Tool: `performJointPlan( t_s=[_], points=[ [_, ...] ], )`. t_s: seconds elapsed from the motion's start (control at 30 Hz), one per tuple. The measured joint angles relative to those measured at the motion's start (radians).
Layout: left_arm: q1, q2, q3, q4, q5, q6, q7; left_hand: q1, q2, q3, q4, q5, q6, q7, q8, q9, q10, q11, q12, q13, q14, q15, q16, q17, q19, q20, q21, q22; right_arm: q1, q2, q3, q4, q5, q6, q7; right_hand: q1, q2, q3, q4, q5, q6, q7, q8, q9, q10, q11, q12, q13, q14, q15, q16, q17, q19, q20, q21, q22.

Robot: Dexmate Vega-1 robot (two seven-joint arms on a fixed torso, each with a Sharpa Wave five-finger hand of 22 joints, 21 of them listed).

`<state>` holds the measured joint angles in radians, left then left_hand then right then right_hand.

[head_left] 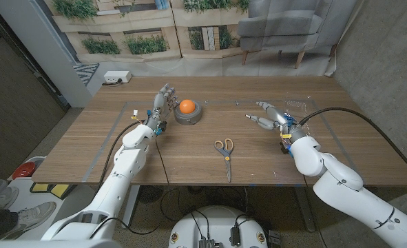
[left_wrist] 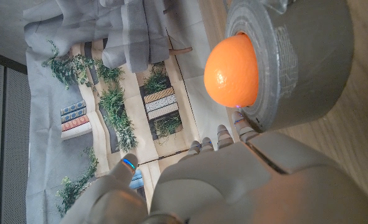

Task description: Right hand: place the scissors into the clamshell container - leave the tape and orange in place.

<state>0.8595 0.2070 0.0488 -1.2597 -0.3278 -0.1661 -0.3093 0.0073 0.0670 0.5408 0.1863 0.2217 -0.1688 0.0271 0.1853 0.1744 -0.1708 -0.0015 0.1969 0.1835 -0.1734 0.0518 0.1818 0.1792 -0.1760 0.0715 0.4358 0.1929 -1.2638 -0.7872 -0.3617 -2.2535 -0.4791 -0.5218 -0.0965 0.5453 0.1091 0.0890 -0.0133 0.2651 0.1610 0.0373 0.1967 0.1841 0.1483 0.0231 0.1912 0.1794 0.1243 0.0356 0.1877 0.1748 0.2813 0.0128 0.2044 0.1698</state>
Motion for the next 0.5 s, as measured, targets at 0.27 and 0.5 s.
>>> performJointPlan(
  t_s=[0.27, 0.5],
  points=[
    [0.000, 0.003, 0.000, 0.000, -0.002, 0.000, -0.005, 0.000, 0.000, 0.000, 0.000, 0.000, 0.000, 0.000, 0.000, 0.000, 0.000, 0.000, 0.000, 0.000, 0.000, 0.000, 0.000, 0.000, 0.000, 0.000, 0.000, 0.000, -0.015, -0.005, -0.016, -0.033, -0.047, -0.044, 0.017, 0.008, -0.006, 0.000, -0.006, -0.003, 0.000, 0.000, 0.000, 0.000, 0.003, -0.004, 0.000, 0.000, 0.004, -0.004, 0.000, -0.003, 0.000, 0.000, 0.000, 0.000],
    [0.001, 0.005, 0.000, 0.000, -0.004, 0.000, -0.010, 0.000, 0.000, 0.000, 0.000, 0.000, 0.000, 0.000, 0.000, 0.000, 0.000, 0.000, 0.000, 0.000, 0.000, 0.000, 0.000, 0.000, 0.004, 0.004, 0.000, 0.000, -0.024, -0.006, -0.030, -0.056, -0.083, -0.076, 0.030, 0.008, -0.006, 0.000, -0.008, -0.003, 0.000, 0.000, 0.000, 0.000, 0.003, -0.004, 0.000, 0.000, 0.005, -0.005, 0.000, -0.003, 0.000, 0.000, 0.000, 0.000]
  ],
)
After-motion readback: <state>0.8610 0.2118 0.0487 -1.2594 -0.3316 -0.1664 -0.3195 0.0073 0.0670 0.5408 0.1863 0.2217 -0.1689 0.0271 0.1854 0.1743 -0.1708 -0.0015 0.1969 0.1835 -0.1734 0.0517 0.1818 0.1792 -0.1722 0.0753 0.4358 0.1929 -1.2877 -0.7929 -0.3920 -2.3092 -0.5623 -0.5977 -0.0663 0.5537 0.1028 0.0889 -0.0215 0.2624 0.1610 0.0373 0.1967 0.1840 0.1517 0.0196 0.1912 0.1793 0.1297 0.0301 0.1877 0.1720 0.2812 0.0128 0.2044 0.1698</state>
